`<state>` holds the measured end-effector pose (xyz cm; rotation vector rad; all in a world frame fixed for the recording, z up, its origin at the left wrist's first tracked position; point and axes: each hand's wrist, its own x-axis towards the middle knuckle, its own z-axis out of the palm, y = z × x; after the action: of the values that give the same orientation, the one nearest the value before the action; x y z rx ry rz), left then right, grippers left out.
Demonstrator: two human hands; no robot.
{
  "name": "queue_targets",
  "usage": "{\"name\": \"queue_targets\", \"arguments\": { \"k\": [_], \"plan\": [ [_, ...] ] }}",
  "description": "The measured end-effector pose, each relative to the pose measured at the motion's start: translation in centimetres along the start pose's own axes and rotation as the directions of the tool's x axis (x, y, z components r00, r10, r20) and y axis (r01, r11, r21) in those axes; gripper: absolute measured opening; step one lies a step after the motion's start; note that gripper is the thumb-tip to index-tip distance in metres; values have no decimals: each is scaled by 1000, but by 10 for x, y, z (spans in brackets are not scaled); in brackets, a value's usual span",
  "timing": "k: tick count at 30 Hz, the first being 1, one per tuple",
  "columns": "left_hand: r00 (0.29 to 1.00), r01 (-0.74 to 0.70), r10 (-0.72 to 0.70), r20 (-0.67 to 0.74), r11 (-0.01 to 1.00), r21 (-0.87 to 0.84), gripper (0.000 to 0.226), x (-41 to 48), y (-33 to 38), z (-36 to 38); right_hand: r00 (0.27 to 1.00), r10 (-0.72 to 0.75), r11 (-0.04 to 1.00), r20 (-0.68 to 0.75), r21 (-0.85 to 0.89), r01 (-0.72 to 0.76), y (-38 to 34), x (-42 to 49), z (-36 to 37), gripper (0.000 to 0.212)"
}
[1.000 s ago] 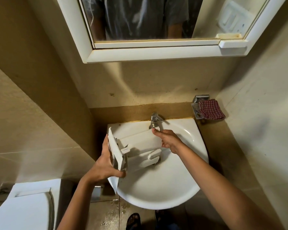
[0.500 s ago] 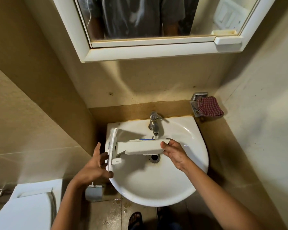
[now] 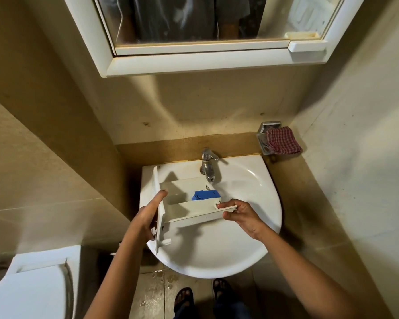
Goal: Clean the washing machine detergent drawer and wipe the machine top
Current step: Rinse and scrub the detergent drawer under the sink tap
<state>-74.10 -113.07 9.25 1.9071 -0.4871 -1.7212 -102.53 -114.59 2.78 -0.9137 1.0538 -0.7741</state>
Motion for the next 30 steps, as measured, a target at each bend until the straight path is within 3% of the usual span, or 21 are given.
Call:
{"name": "queue_targets", "arguments": {
  "k": [2, 7, 10, 14, 18, 21, 23, 25, 30],
  "plan": [
    [1000, -25, 25, -7, 999, -37, 85, 0, -1, 9, 1000, 11, 999, -12, -36, -11, 1, -1, -7, 23],
    [997, -82, 83, 5, 991, -103, 84, -1, -15, 22, 990, -28, 997, -141, -74, 18, -2, 0, -16, 23],
    [995, -102, 104, 5, 986, -129, 75, 3, -23, 28, 989, -29, 995, -143, -103, 15, -6, 1, -22, 20],
    [994, -108, 110, 3, 980, -170, 57, 6, -27, 32, 988, -13, 951, -156, -306, -36, -15, 5, -25, 32],
    [993, -118, 117, -17, 977, -180, 44, 10, -30, 32, 997, -52, 818, -54, -575, 11, -34, 11, -14, 37],
    [993, -118, 120, -3, 978, -174, 59, 12, -29, 30, 976, -217, 510, 29, -849, 138, -37, 22, 0, 29],
    [991, -127, 131, 18, 979, -161, 78, 12, -29, 30, 948, -302, 307, 97, -932, 193, -31, 28, 9, 32],
    [989, -142, 147, 23, 979, -148, 82, 12, -32, 29, 953, -283, 273, 109, -943, 189, -27, 33, 16, 42],
    [984, -179, 178, -14, 974, -137, 79, 16, -48, 29, 995, -83, 387, 55, -918, 83, -20, 39, 24, 53]
  ]
}}
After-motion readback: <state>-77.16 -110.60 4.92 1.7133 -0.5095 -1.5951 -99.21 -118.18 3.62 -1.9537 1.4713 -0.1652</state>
